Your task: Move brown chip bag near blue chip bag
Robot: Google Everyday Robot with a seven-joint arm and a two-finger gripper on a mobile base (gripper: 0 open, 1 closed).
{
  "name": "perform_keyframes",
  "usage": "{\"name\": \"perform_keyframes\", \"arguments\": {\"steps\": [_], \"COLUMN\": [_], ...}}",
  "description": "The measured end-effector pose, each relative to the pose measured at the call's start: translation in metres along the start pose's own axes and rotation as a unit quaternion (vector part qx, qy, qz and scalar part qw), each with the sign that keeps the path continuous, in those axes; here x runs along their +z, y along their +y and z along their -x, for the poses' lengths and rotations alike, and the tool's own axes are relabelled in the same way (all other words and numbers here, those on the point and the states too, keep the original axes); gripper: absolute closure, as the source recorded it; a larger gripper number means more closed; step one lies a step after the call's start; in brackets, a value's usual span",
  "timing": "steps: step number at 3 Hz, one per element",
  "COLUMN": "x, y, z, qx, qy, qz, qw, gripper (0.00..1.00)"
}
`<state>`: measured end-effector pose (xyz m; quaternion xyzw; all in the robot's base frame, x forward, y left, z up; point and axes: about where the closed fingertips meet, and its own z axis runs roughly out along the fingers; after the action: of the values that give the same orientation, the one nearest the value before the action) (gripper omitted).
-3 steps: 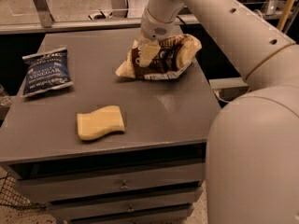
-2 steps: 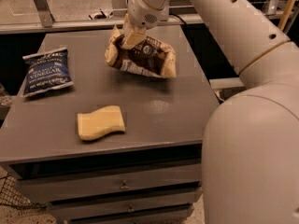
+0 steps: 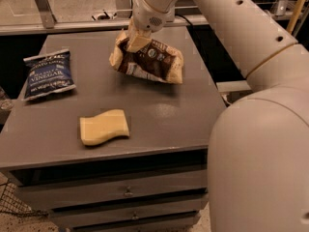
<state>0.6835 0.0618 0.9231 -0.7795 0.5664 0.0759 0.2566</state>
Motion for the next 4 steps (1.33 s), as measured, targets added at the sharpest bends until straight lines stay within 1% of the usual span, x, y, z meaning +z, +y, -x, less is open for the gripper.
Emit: {"name": "perform_keyframes", "arguments": {"steps": [1, 2, 3, 4], "x": [0.019, 0.069, 0.098, 0.106], "y": [-0.018, -0.047, -0.059, -0.065], "z": [0.023, 0.086, 0.13, 0.165], "qx": [-0.04, -0.138, -0.192, -0.231], "qy": [-0.018, -0.054, -0.082, -0.084], "qz": [0.009, 0.038, 0.046, 0.039], "qw": [0.999, 0.9882, 0.9769, 0.9684], "gripper": [1.0, 1.0, 1.0, 1.0]}}
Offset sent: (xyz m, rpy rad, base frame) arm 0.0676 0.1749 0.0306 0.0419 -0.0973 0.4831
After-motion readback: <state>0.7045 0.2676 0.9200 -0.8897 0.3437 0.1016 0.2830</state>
